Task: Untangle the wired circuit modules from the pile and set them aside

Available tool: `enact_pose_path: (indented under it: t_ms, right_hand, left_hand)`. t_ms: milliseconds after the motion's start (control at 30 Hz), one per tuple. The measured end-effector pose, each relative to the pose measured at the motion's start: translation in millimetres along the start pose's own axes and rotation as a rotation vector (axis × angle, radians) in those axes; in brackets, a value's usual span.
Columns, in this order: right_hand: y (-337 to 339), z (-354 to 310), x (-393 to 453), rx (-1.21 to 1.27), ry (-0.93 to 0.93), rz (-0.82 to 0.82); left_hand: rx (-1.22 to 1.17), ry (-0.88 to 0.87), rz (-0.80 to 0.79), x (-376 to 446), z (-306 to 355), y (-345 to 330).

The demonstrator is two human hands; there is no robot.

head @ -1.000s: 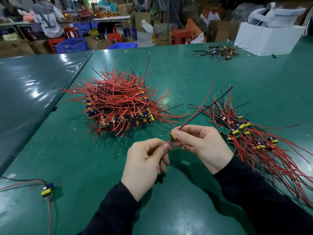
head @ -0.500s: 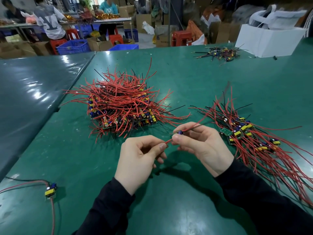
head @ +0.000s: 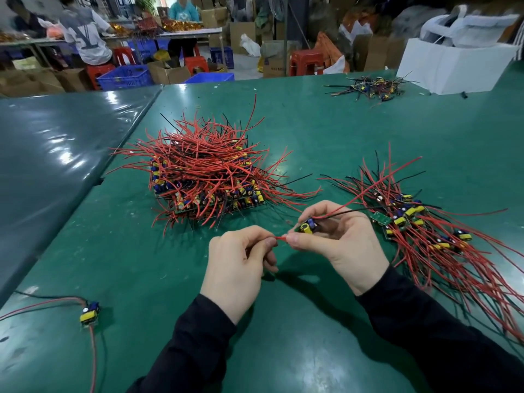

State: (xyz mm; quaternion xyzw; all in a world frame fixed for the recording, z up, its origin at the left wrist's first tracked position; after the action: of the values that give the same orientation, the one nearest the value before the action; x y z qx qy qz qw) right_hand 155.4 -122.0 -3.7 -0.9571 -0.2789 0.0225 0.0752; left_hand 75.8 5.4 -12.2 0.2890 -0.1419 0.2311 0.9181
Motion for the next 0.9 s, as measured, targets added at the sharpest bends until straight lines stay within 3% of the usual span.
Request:
enact_pose_path:
  t_ms: [133,300,467,633,800,900]
  right_hand:
    - [15.0,-2.7,5.1,0.090,0.013,0.097]
    - [0.6,-3.4,-2.3,0.053,0.059,0.025]
    - [19.6,-6.6,5.4,0.155,0.046,0.132]
    - [-0.6,-4.8,-2.2,0.158,0.055,-0.015]
    - [17.1,-6.9,6.1,0.259,0.057,0.055]
    - [1.1,-4.2,0.9,0.210,0.056,-0.056]
  left_hand:
    - [0.057,-0.011,-0.005,2.2,-3.3,0.9]
    - [0.026,0.046,0.040,1.8,-10.1,3.4]
    - [0.131,-0.010,0.030,1.8,-11.9,4.8]
    - [0.019,0.096,0.148,1.9,-24.8,12.7]
    - [0.046,0.099,0.115,1.2,-26.3,8.2]
    - [0.011,0.158,0.130,1.6,-29.6,8.6]
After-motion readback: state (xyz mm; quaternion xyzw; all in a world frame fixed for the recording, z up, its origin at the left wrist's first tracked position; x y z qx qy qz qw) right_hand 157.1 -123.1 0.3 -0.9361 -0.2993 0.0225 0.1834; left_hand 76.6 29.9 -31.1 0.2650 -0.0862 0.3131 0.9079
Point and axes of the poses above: each hand's wrist, its own x-axis towards the middle knuckle, its own y-axis out of the back of the hand, z = x × y, the point moved 7 cm from there along x, towards the middle knuckle, and after that the axes turned 8 degrees about -y, right-handed, at the moved point
